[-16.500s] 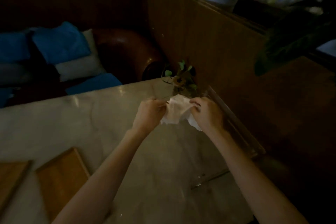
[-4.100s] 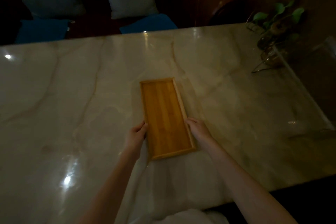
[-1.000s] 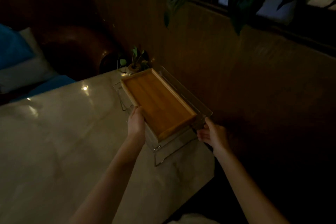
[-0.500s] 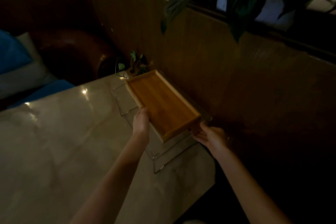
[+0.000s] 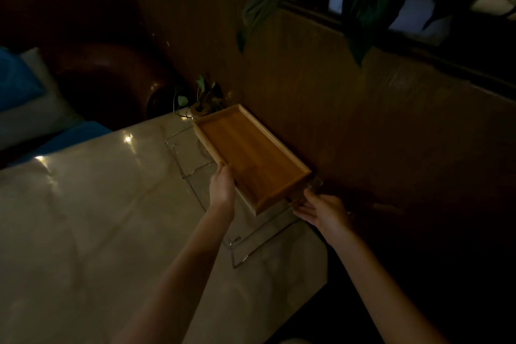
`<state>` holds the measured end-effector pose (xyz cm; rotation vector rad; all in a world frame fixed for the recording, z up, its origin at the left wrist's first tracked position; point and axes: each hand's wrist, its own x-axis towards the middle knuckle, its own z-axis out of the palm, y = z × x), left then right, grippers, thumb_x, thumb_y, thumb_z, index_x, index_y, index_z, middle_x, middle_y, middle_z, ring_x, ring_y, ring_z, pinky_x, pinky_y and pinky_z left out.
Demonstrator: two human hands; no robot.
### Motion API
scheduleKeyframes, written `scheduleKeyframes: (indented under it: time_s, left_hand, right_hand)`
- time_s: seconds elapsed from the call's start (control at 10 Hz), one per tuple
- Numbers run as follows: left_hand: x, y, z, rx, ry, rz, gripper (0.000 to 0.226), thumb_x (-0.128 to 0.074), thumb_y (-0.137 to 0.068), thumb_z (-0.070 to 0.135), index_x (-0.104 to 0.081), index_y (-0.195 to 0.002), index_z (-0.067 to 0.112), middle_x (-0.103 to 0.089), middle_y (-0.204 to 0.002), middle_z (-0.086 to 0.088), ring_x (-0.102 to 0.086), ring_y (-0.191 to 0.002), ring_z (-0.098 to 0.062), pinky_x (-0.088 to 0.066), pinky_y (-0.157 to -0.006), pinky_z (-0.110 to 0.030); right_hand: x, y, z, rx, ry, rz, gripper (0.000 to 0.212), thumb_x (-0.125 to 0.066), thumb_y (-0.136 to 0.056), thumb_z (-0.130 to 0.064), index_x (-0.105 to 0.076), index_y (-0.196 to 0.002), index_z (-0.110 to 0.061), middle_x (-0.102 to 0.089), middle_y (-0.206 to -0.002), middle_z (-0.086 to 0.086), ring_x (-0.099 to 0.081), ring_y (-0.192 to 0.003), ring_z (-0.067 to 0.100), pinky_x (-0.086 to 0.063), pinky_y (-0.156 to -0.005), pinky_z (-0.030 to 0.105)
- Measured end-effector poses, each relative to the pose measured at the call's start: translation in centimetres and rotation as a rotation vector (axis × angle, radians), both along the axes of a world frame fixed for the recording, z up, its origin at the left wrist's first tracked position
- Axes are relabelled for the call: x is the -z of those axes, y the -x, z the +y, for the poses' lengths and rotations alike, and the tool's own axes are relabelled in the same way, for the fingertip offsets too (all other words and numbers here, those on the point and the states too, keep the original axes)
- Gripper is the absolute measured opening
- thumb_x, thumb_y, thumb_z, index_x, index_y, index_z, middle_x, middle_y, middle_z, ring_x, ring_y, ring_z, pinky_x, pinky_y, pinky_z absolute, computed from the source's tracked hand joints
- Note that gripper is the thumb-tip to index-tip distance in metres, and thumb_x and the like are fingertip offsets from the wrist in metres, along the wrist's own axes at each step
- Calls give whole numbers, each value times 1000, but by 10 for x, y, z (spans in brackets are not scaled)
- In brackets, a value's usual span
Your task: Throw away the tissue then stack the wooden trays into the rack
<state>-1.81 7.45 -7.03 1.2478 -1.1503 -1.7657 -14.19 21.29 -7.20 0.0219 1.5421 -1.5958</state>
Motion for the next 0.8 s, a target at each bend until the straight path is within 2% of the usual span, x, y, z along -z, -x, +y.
scheduleKeyframes:
  time_s: [0.1, 0.2, 0.3, 0.4, 0.5, 0.6, 0.7, 0.8]
  left_hand:
    - [1, 3, 5, 13, 8, -4, 43, -33, -90, 28, -40, -131, 16, -46, -138, -6, -45, -121, -22, -35, -106, -37]
    - [0, 4, 9, 42, 27, 2, 44, -33, -90, 27, -38, -132, 17, -45, -139, -9, -44, -123, -26, -34, -109, -46]
    - [-1, 1, 7, 53, 39, 14, 43, -33, -91, 27, -38, -132, 16, -44, -140, -8, -44, -123, -25, -32, -110, -43]
    - [0, -3, 3, 68, 19, 31, 43, -35, -91, 26, -38, -132, 14, -44, -140, -7, -46, -120, -20, -33, -108, -36]
    - [-4, -11, 1, 149, 80, -42, 38, -37, -91, 17, -44, -128, 10, -51, -128, -5, -55, -102, -14, -42, -85, -14]
    - [-12, -22, -1, 236, 132, -150, 31, -40, -90, 15, -52, -118, 11, -54, -106, 2, -54, -99, -16, -39, -83, -19]
    - [-30, -36, -13, 302, 195, -295, 22, -44, -88, 17, -61, -99, 7, -61, -94, -7, -55, -95, -19, -43, -81, -30]
    - [-61, -53, -20, 334, 344, -368, 25, -47, -88, 18, -60, -103, 4, -65, -103, -15, -61, -94, -23, -49, -77, -31]
  right_hand:
    - [2, 0, -1, -3, 5, 14, 21, -51, -88, -8, -52, -106, 3, -59, -85, 16, -61, -77, 23, -49, -78, 38]
    - [3, 1, 0, -12, 15, 10, 21, -52, -88, -9, -53, -106, 2, -59, -87, 15, -61, -80, 24, -50, -77, 38]
    - [4, 3, -1, -25, 12, 14, 18, -52, -88, -9, -54, -102, 2, -60, -84, 15, -62, -77, 23, -51, -74, 37]
    - [-1, 6, 1, -134, -49, 114, 21, -52, -89, -14, -55, -100, 4, -62, -82, 14, -63, -73, 22, -55, -65, 32]
    - [-11, 9, 6, -295, -195, 418, 31, -55, -87, -21, -57, -97, 8, -63, -75, 14, -62, -63, 21, -54, -53, 25]
    - [-30, 8, 4, -479, -497, 978, 22, -60, -84, -22, -61, -85, 0, -65, -78, 14, -65, -69, 24, -55, -64, 34]
    - [-57, -5, -14, -625, -695, 1376, 15, -58, -85, -23, -57, -85, -8, -59, -79, 7, -61, -72, 22, -53, -63, 33]
    - [-86, -21, -38, -742, -591, 1553, 14, -54, -87, -24, -56, -82, -12, -54, -68, 1, -55, -58, 15, -41, -50, 25]
